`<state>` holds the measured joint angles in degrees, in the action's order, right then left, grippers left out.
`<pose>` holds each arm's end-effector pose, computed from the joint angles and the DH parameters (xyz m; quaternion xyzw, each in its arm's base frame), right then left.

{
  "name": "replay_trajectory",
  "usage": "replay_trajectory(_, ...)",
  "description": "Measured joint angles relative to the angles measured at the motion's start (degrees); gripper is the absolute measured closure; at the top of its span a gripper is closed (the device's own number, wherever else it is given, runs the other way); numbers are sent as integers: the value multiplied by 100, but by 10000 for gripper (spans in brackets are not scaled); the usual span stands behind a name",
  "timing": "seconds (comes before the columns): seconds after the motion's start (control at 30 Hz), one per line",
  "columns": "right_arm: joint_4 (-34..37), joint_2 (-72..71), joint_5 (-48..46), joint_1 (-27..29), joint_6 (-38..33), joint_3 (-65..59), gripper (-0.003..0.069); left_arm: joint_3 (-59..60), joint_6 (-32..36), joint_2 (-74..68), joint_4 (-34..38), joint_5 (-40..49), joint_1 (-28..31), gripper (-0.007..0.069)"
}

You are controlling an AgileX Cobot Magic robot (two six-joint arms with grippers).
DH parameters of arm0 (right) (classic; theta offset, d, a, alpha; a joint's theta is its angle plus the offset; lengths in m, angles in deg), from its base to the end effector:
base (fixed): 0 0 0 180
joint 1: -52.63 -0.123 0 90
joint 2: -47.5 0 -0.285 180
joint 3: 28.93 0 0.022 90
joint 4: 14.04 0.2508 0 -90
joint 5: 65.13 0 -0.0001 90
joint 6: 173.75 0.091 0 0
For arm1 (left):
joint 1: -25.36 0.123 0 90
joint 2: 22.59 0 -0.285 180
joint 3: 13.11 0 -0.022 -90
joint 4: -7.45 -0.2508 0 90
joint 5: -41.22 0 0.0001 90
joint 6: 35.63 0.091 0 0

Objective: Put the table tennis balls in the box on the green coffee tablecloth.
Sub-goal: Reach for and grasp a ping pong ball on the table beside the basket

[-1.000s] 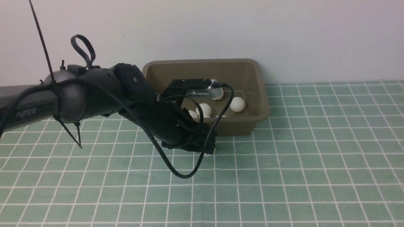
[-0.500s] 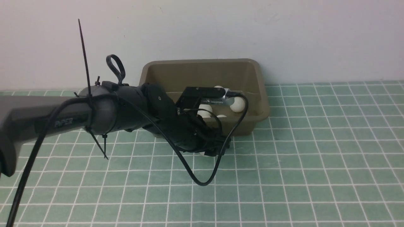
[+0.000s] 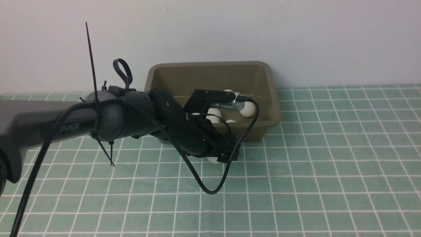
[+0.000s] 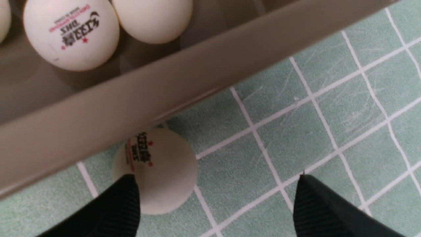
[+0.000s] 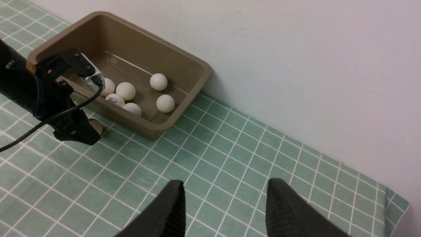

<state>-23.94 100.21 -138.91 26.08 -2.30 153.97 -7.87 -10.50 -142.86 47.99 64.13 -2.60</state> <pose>0.0780 0.0222 0.4790 -0.2477 0.8425 -0.0097 0.4783 0.3541 -0.2141 0.1707 0.1615 0.9283 -0.2228 0.2498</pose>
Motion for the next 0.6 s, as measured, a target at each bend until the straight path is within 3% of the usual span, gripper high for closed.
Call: replay_trajectory(0.6, -17, 0, 0, 0, 0, 0, 341, -11, -5, -233, 44, -511, -11, 62)
